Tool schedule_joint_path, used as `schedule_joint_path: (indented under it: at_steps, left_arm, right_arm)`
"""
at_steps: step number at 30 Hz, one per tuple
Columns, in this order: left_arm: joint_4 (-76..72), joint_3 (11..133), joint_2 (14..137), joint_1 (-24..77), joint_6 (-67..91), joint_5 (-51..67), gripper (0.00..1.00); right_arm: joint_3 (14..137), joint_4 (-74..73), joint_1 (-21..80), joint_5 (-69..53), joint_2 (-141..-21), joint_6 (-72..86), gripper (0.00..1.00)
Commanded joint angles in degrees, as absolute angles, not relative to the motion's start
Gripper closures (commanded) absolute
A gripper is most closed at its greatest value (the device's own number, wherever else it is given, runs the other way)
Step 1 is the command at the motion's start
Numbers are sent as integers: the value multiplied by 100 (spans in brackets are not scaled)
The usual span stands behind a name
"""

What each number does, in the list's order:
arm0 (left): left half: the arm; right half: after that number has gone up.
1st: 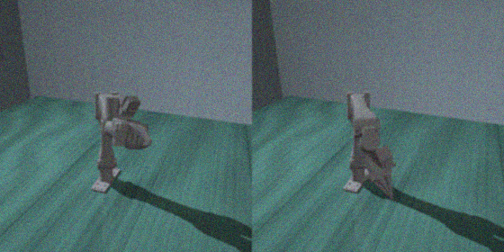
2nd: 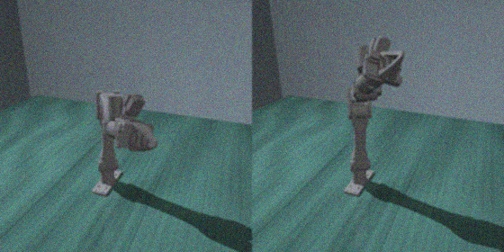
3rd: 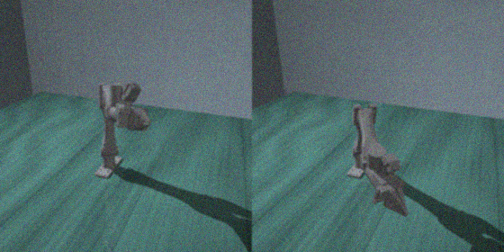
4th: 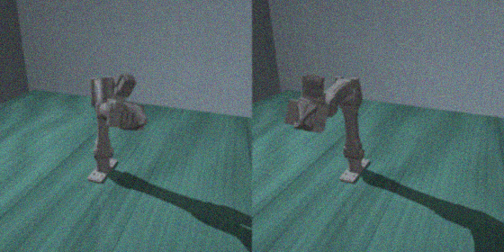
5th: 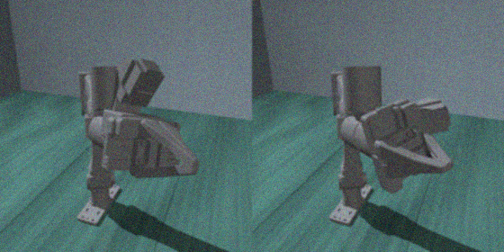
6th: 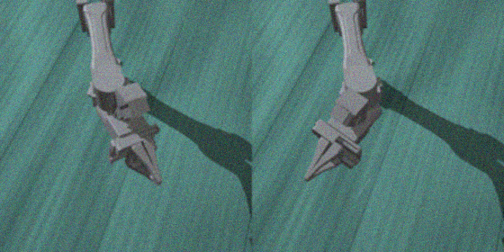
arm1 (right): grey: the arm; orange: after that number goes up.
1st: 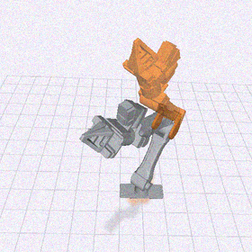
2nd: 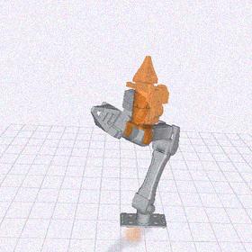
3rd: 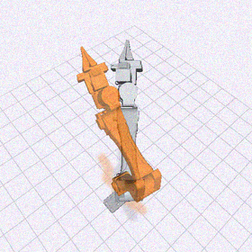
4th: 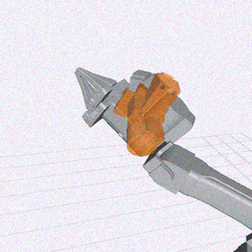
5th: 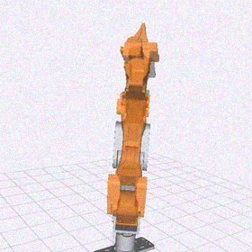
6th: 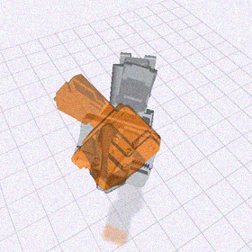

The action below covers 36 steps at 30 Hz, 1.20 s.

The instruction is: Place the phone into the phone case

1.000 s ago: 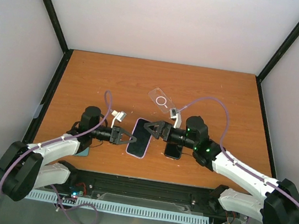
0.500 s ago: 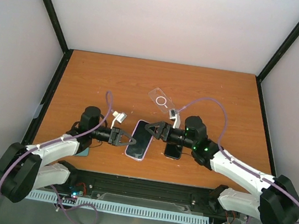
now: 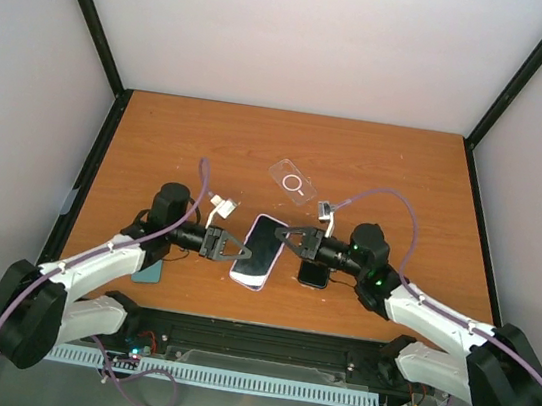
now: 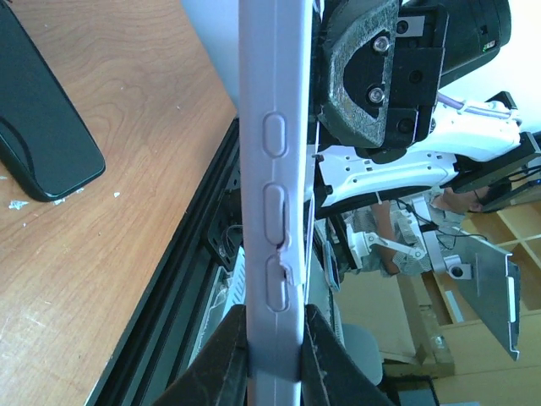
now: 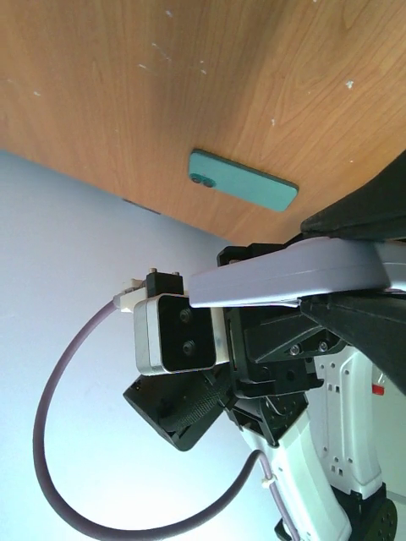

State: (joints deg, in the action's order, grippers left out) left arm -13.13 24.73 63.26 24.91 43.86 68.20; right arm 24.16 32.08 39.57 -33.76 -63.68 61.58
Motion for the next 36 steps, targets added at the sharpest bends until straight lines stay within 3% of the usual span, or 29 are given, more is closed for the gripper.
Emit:
schedule_joint_path:
  at_steps: [1,6,12,16,19,23,31,36]
  left_arm:
    - [-327,2778,6402,2408,4001,5921,100]
    - [-361,2847,6585,2408,4017,5889,100]
    - [-1566,2628,6417,2408,4794,6116,100]
    - [-2227,2575,6333,2408,5263,6187,100]
    - [-2388,2607,6350,2413,5382,6186,100]
    - [-2495,2634,6421,2408,5442,6183,100]
    - [-1527,2810,6537,2408,4924,5641,100]
    - [-1192,2880,6547,2408,4891,5399,99]
  right_arm:
    - [2528,3243,3911,-3398,-6134,5879,97]
    - [2726,2477,3911,-3306,-6024,5605,96]
    - [2617,2728,3918,-3569,-6052,5991,56]
    - [2429,3062,4008,-3621,-6328,6212,38]
    - [2408,3329,4133,-3665,-6591,6322,34]
    - [2417,3799,4239,-3786,-6916,6539,40]
    - [2340,3840,4243,-3514,-6894,6497,96]
    - [2332,3807,4252,-3451,-6953,6443,97]
